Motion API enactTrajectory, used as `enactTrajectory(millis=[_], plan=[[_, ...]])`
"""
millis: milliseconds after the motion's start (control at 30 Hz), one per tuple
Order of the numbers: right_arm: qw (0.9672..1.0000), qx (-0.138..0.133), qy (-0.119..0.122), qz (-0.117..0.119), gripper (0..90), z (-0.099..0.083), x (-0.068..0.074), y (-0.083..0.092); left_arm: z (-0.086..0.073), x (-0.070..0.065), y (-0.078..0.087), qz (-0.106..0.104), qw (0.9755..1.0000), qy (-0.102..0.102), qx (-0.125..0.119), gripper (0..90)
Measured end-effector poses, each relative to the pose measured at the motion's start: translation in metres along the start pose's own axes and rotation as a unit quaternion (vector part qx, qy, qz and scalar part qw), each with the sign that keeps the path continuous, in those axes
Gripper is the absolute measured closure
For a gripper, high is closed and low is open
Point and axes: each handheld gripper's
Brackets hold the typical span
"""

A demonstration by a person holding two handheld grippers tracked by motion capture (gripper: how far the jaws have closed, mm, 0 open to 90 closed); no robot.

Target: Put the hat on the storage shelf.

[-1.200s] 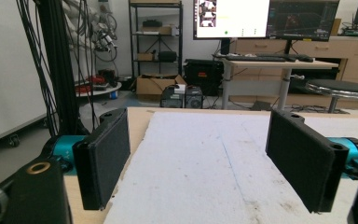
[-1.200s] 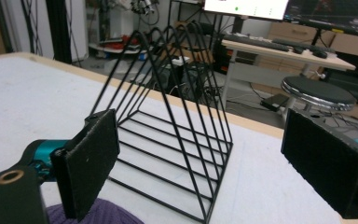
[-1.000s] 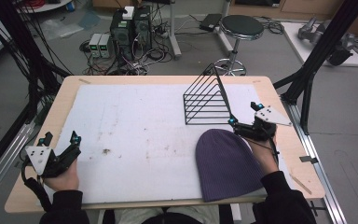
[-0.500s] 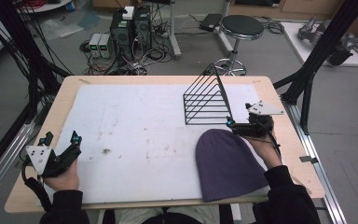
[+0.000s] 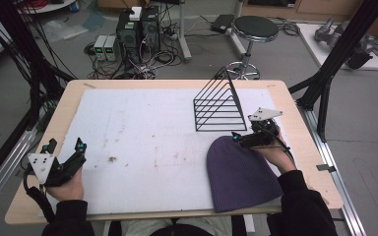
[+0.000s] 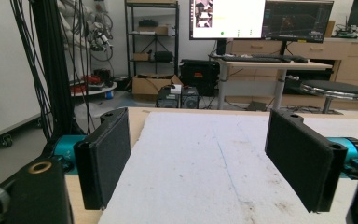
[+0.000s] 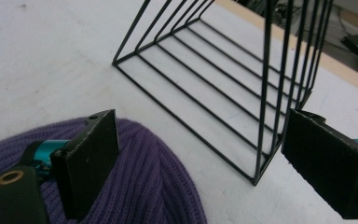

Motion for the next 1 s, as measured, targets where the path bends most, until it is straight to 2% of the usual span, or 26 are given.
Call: enactTrajectory(millis=[267,467,567,700,900,1000], plan=[[0.9991,0.032,0.002,0.026,10.6,-0.005,-0.001,-0.009,0.000,-0.001,0.000,-0.005,1.0000,-0.003,-0.001,25.1],[0.9975,0.058,0.014,0.038,10.6,-0.008,0.001,-0.016,0.000,-0.001,0.000,-0.007,1.0000,-0.001,0.000,24.9],[0.9960,0.075,0.012,0.047,10.6,-0.010,0.002,-0.019,0.000,-0.001,-0.001,-0.007,1.0000,0.000,0.001,24.7],[0.9939,0.099,0.015,0.048,10.6,-0.014,0.002,-0.023,0.000,-0.002,-0.001,-0.009,1.0000,0.000,0.001,24.7],[0.9919,0.116,0.017,0.049,10.6,-0.016,0.003,-0.027,-0.001,-0.002,-0.001,-0.010,1.0000,-0.002,0.000,24.7],[0.9894,0.131,0.014,0.060,10.6,-0.018,0.004,-0.031,-0.001,-0.002,-0.001,-0.011,0.9999,-0.003,0.000,24.8]])
Point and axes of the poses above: each handheld gripper's, and its own axes: y roughly backward along the jaws, z roughly out of its top, x roughly to its left, and after that the axes turned 9 degrees about y, right-handed
